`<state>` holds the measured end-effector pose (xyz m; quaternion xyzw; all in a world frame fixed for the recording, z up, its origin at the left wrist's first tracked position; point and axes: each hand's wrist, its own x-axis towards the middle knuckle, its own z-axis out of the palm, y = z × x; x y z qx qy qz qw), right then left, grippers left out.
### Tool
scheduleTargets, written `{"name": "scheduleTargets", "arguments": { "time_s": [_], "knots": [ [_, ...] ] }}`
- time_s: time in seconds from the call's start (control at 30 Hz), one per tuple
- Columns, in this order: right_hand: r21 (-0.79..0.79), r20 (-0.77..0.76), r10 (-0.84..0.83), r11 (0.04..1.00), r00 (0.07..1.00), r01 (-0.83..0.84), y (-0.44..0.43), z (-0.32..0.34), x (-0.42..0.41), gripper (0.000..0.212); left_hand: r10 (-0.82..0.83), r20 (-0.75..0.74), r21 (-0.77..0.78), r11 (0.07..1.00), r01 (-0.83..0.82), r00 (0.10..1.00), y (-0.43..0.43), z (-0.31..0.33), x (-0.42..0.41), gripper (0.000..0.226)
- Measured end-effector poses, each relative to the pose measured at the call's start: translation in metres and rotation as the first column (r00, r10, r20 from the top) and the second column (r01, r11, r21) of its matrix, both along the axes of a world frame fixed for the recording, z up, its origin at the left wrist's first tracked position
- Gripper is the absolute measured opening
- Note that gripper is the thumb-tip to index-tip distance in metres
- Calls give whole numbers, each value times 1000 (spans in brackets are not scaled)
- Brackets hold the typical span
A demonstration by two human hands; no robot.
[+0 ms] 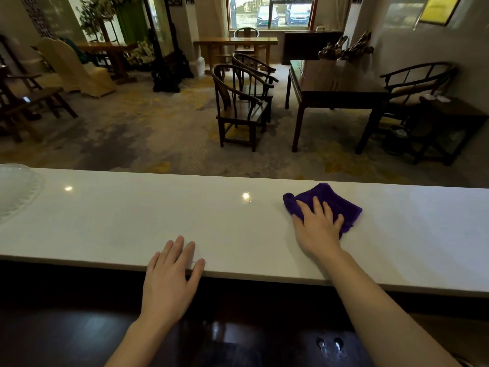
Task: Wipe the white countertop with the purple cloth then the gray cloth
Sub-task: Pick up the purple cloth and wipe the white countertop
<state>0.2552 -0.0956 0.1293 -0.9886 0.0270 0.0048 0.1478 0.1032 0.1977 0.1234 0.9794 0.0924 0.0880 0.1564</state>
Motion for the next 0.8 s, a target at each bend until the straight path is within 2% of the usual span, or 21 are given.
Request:
{"name": "scheduleTargets", "arguments": {
  "time_s": [0.2,0.4,0.8],
  "knots": [
    [34,-12,39,999,999,-38,32,2,21,51,-17,-13,-53,998,17,1000,2,1,1,56],
    [76,-4,164,984,987,-163,85,5,29,48,-47,-14,-162,986,45,999,3,1,3,56],
    [96,-43,546,836,837,-541,164,7,-21,49,-47,9,-181,982,48,999,4,-1,5,58]
  ]
}}
